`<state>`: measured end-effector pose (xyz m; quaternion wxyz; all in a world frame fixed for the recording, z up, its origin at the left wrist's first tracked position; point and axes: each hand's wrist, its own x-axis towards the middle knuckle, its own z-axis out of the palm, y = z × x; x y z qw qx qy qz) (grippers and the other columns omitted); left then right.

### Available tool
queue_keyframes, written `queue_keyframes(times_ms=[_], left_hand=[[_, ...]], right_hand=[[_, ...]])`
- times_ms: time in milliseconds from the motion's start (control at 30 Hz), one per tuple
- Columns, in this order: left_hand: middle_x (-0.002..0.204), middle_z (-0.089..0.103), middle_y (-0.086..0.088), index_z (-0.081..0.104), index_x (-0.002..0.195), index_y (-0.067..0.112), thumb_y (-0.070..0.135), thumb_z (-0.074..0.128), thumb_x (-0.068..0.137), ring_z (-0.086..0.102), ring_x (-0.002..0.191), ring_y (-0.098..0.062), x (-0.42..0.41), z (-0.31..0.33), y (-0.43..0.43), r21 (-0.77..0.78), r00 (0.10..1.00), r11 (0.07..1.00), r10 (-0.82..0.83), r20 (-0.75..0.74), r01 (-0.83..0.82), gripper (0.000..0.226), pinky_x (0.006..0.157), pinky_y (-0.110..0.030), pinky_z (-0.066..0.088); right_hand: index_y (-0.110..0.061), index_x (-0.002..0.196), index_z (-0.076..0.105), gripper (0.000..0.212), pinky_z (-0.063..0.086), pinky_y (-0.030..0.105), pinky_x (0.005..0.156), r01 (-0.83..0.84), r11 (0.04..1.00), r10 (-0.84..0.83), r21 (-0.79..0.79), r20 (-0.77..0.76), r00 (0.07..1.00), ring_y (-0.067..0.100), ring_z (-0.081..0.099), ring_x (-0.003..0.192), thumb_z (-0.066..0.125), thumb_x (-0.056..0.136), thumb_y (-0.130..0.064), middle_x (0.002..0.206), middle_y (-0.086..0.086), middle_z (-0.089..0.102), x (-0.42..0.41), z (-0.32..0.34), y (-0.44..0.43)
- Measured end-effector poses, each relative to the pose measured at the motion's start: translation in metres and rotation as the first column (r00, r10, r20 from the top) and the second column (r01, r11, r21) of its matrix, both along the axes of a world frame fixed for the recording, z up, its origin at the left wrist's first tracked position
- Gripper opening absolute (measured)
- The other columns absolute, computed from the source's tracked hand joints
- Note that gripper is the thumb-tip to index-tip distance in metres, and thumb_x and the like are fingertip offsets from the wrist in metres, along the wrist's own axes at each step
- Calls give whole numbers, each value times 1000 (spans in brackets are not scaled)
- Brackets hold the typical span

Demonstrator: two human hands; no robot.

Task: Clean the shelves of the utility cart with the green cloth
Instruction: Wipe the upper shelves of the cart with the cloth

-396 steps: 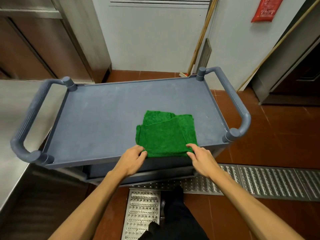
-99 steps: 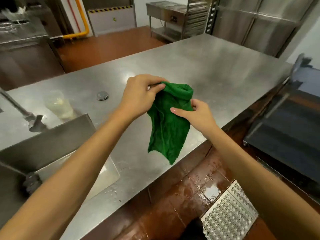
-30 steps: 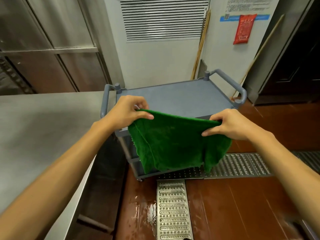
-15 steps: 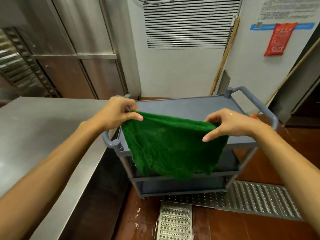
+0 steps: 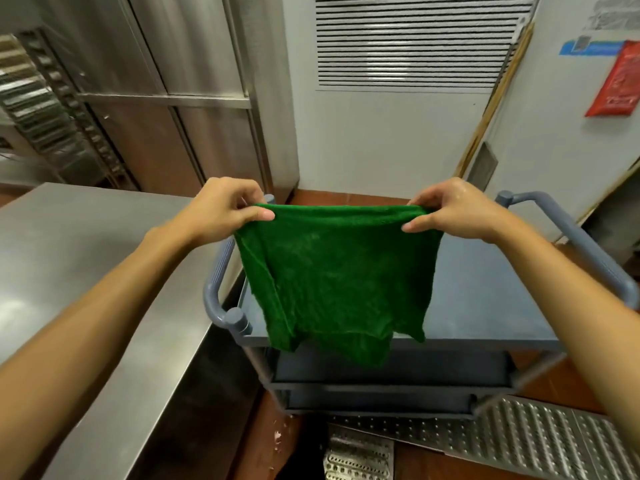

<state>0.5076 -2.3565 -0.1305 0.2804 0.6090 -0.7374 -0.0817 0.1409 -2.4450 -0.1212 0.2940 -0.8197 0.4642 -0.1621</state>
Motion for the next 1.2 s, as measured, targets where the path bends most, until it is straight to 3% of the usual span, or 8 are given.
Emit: queue_keyframes(times_ms=[200, 300, 467, 633, 767, 867, 1000, 1200], left_hand=[[80, 69, 3, 67, 87, 19, 42, 76, 83, 65, 74, -14, 50, 2, -98, -30, 998, 999, 32, 51, -31, 24, 69, -39, 57], [82, 70, -1, 69, 89, 17, 42, 76, 83, 66, 77, -20, 70, 17, -147, -60, 997, 997, 48, 53, -44, 27, 72, -44, 58], [86, 71, -5, 69, 95, 15, 45, 75, 84, 67, 82, -26, 91, 45, -214, -124, 997, 991, 50, 63, -42, 33, 75, -48, 58], [84, 71, 0, 67, 94, 21, 47, 72, 86, 68, 79, -23, 100, 17, -248, -128, 996, 990, 70, 57, -63, 28, 72, -45, 59], [80, 71, 1, 65, 87, 22, 47, 73, 84, 66, 78, -22, 96, -59, -254, 16, 993, 996, 89, 83, -91, 26, 70, -39, 54], [83, 71, -4, 62, 86, 18, 44, 73, 85, 65, 82, -28, 87, -137, -244, 266, 986, 955, 97, 133, -129, 29, 68, -38, 49], [98, 72, -9, 63, 96, 15, 45, 70, 87, 66, 98, -33, 73, -229, -212, 523, 971, 836, 45, 235, -165, 32, 74, -36, 48], [106, 69, -6, 62, 99, 15, 45, 64, 92, 62, 105, -31, 61, -285, -159, 584, 981, 797, 50, 188, -152, 31, 75, -36, 43]], right_hand=[[-12, 102, 74, 29, 45, 26, 74, 127, 984, -122, -126, 46, 991, 18, 64, 90, 82, 78, -26, 95, 5, 71, 54, 4, -89], [-11, 98, 74, 23, 44, 22, 62, 208, 962, -192, -179, 105, 976, 19, 63, 84, 80, 79, -22, 87, 6, 68, 80, 12, -135], [-13, 107, 71, 25, 55, 29, 72, 313, 918, -259, -245, 230, 938, 20, 63, 92, 76, 84, -22, 97, 4, 66, 104, 29, -194], [-14, 98, 74, 18, 56, 35, 72, 358, 884, -291, -300, 246, 924, 22, 65, 86, 77, 81, -22, 89, 5, 69, 115, 7, -226], [-17, 86, 74, 13, 55, 31, 72, 360, 927, -338, -108, 179, 924, 17, 66, 80, 81, 75, -16, 82, -1, 71, 119, -71, -231], [-16, 87, 75, 16, 54, 34, 75, 357, 931, -358, 73, -1, 934, 24, 68, 84, 82, 74, -16, 83, 4, 73, 122, -154, -219], [-11, 111, 72, 32, 44, 27, 86, 341, 903, -279, 262, -249, 928, 27, 64, 108, 78, 80, -15, 113, 12, 71, 131, -246, -182], [-17, 125, 64, 38, 39, 26, 100, 353, 866, -269, 354, -267, 926, 27, 57, 122, 68, 88, -10, 130, 9, 64, 127, -303, -130]])
